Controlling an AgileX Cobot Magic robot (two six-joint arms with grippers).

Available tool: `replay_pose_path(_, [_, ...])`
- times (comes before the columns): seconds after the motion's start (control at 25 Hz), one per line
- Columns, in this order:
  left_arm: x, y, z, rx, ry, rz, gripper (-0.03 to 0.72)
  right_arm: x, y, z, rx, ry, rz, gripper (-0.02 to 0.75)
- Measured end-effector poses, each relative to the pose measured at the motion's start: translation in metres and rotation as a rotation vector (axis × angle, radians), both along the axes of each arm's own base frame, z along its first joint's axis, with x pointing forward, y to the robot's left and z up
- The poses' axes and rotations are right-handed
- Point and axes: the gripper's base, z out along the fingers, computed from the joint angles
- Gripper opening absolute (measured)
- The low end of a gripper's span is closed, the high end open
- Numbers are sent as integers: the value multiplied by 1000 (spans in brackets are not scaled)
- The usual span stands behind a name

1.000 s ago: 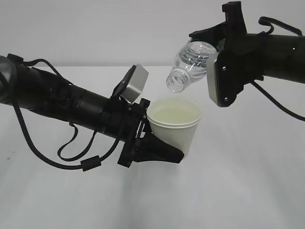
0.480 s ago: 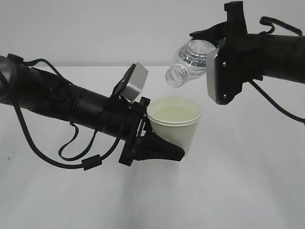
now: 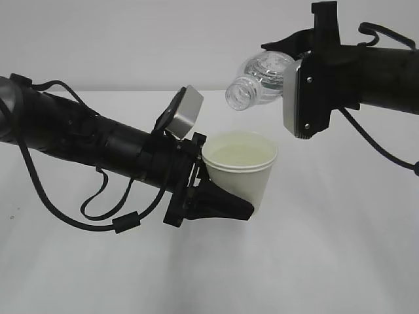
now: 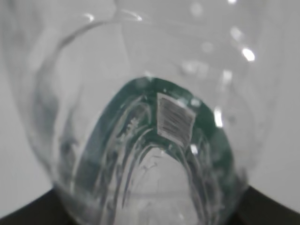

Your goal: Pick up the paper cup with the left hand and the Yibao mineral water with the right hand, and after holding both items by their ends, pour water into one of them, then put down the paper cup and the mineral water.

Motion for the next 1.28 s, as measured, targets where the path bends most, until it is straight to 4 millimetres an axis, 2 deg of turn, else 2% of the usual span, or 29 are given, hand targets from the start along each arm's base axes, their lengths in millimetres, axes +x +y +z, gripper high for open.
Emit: replay_pose_path(1.28, [1,-1,1,-13,5,18,427,-1,2,3,311,193,-53,399])
